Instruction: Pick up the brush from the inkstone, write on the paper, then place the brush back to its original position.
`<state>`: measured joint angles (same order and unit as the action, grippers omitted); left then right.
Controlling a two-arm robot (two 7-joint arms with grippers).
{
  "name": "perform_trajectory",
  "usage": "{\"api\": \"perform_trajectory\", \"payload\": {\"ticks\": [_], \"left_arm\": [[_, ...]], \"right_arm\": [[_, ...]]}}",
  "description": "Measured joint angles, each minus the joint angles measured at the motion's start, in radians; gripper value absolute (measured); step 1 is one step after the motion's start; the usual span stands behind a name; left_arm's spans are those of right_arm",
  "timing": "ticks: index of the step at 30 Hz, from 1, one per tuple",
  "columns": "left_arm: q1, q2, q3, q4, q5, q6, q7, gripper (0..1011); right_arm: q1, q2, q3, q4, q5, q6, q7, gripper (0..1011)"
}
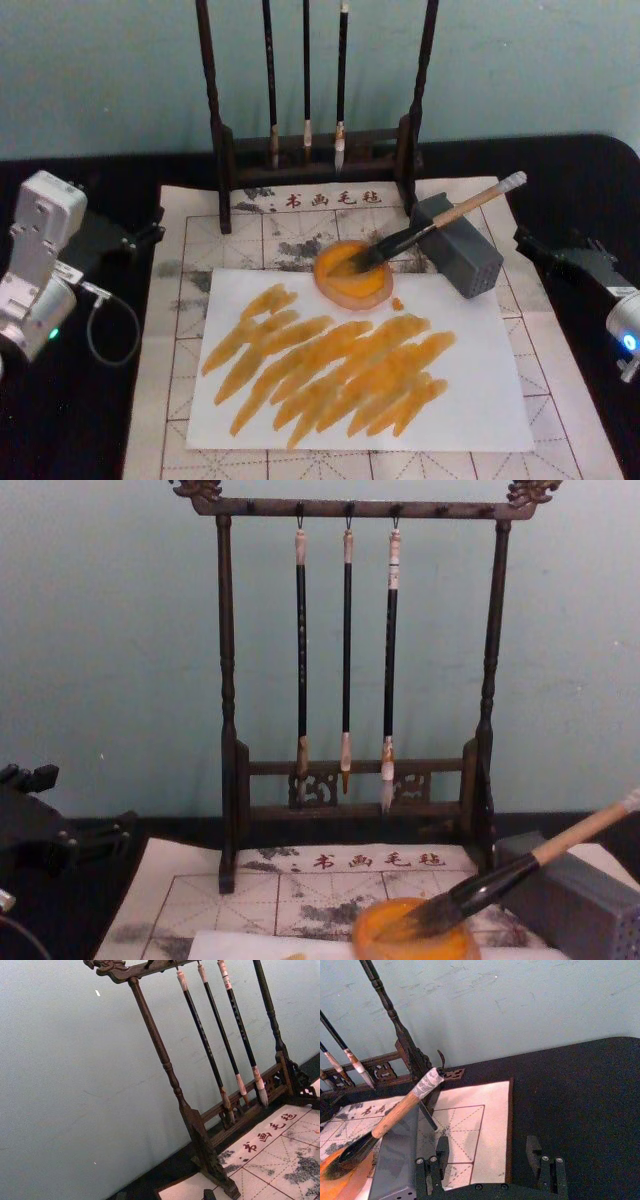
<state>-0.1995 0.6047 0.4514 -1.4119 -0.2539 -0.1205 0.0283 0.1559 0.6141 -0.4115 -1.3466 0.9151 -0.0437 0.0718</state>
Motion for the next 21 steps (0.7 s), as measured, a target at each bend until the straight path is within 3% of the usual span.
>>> {"api": "perform_trajectory", "payload": {"ticks": [21], "left_arm": [[0.0, 0.0, 0.0, 0.0, 0.0, 0.0, 0.0, 1001]], "right_arm": [[0.0, 0.0, 0.0, 0.0, 0.0, 0.0, 0.0, 1000]]}}
